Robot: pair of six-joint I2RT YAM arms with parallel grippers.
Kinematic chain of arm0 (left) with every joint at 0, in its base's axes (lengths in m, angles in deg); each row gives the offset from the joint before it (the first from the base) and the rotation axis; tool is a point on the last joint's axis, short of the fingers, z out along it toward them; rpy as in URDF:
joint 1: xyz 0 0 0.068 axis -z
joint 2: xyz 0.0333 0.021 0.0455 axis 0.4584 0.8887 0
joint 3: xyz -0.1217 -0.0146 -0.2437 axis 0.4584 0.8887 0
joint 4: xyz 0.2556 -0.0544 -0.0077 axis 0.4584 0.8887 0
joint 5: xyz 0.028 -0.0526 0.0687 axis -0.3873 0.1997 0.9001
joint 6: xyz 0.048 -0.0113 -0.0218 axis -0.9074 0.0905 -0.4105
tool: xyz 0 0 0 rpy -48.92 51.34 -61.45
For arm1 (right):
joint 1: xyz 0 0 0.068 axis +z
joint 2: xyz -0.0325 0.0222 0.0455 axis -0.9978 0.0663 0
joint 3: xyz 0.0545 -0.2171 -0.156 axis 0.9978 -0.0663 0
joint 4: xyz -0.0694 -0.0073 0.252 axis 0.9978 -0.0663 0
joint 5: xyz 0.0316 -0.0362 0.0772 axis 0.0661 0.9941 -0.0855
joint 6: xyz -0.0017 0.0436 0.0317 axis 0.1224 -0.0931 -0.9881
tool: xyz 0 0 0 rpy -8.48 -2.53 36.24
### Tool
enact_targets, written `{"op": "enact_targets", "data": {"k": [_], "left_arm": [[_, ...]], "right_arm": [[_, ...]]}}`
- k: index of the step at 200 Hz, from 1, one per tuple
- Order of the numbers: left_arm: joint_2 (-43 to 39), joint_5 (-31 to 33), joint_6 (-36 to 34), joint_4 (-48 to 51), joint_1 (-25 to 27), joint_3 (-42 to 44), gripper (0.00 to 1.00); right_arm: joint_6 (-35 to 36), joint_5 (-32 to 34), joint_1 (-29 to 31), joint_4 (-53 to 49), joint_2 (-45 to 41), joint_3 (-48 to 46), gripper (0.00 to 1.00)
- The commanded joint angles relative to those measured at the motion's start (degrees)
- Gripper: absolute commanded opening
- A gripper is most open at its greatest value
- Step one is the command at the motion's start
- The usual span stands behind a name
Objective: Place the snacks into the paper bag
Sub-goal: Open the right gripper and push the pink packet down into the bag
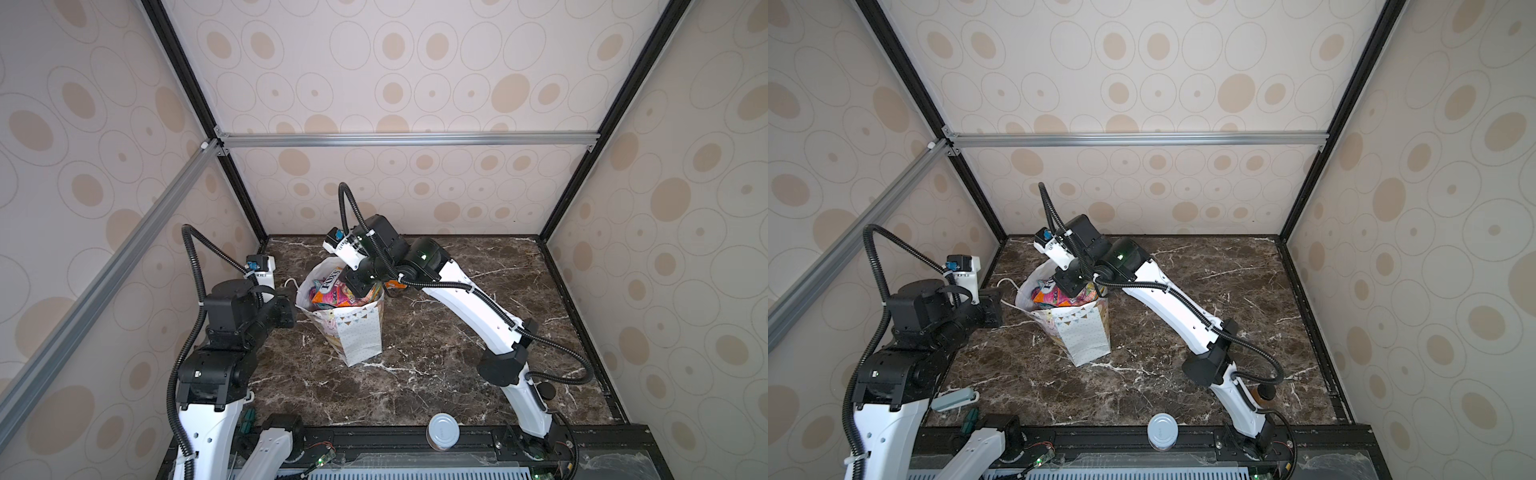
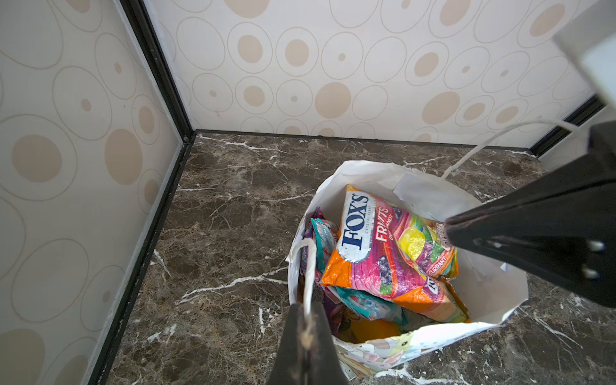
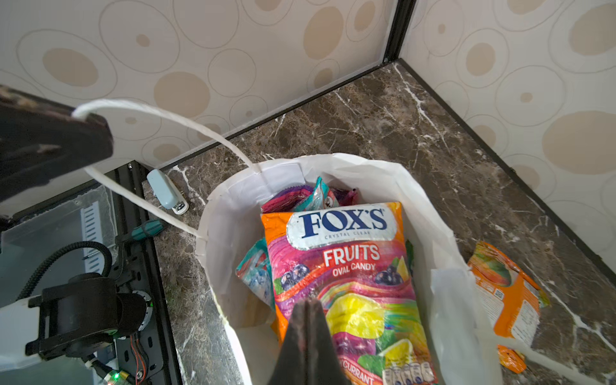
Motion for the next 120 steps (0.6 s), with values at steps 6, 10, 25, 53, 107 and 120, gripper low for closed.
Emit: {"op": "enact_targets", "data": {"k": [6, 10, 25, 53, 107, 120], "left_arm": [[-0.43, 0.32, -0.75, -2.33, -0.08, -2.54, 0.00], [-0.52, 0.33, -0.75, -2.33, -0.05, -2.47, 0.00], [-0.70, 0.40, -0.69, -2.32, -0.02, -2.24, 0.00], [-0.92, 0.80, -0.73, -2.26, -0.07, -2.26, 0.00], [-1.00, 1.01, -0.97, -2.02, -0.08, -2.00, 0.00], [-1.09, 1.10, -0.93, -2.06, -0.02, -1.90, 0.00]], "right_arm": [[0.88, -2.11, 0.22, -0.72, 3.28, -0.22, 0.00], [0.94, -2.16, 0.23, -0.81, 3.50, -0.20, 0.00], [1.23, -2.34, 0.22, -0.99, 4.21, -0.35, 0.00], [2.19, -2.63, 0.30, -0.88, 5.26, -1.29, 0.00], [3.63, -3.33, 0.22, -2.91, 7.71, -2.38, 0.00], [3.62, -3.48, 0.22, -3.99, 8.42, -0.77, 0.00]]}}
